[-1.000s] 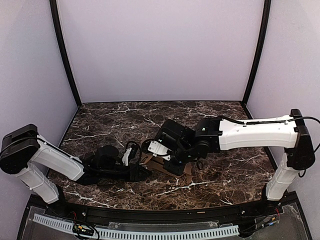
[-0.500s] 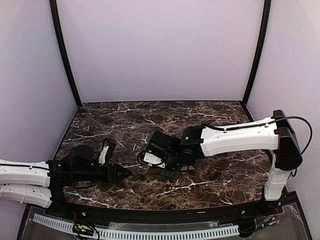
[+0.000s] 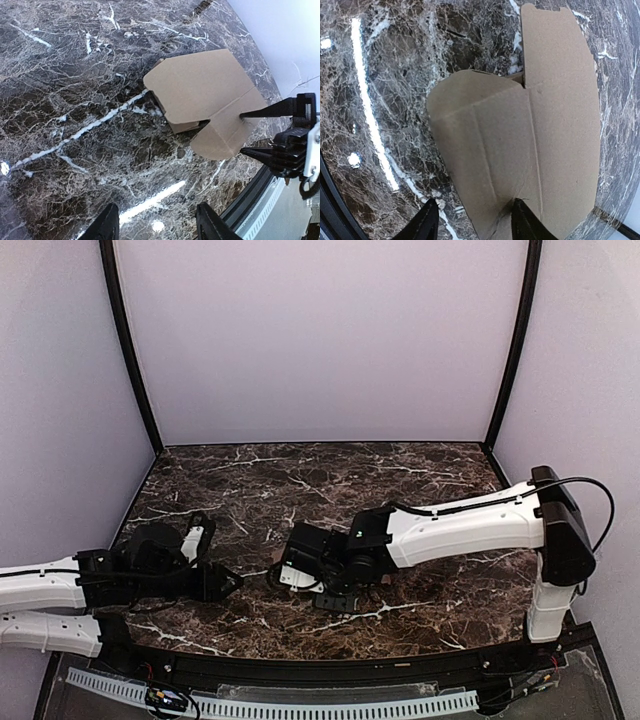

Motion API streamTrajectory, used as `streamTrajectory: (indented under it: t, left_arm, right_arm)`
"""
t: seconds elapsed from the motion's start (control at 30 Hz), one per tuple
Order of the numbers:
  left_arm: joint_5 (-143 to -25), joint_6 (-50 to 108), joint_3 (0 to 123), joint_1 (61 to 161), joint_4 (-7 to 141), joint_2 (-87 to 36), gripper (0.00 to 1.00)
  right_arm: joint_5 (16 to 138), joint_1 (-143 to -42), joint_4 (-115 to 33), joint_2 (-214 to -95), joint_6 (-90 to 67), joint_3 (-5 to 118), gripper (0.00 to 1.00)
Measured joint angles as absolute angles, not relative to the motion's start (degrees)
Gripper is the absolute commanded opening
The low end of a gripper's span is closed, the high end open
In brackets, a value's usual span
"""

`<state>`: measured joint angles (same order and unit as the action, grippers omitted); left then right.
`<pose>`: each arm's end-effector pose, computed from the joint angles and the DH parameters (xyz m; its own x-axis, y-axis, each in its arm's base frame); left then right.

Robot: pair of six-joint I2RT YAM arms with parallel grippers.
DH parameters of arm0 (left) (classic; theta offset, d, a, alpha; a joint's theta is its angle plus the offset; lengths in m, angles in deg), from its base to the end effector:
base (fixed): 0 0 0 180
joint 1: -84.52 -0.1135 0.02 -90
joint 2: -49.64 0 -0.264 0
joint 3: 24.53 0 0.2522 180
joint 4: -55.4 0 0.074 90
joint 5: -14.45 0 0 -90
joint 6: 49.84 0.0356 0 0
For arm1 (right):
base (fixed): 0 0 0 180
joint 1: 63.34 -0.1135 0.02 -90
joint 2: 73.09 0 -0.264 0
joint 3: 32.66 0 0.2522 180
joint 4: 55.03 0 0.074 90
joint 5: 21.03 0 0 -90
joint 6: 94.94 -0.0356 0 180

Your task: Fold the paper box

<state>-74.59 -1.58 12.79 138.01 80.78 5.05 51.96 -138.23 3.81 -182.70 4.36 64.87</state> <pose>0.1043 -0.1399 0.2078 -0.7689 -0.0800 -0.6343 0.3797 0.7410 -0.5538 0.1119 0.3743 0.2073 -0.0980 -0.9556 -0.2779 -0.9263 0.1897 -0.3257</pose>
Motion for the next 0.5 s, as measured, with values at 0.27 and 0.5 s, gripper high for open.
streamTrajectory:
  t: [0.27,0.5]
  left_arm:
    - [-74.51,0.13,15.78,137.62,79.99,-1.34,0.57]
    - [-74.57,2.31,20.37,136.7,77.24,-9.27,0.6]
  right_arm:
    - [48.77,-139.68,4.31,-181.23,4.82,64.87,0.63]
    - [45.18,-140.18,5.43,-173.47,3.44,63.88,0.76]
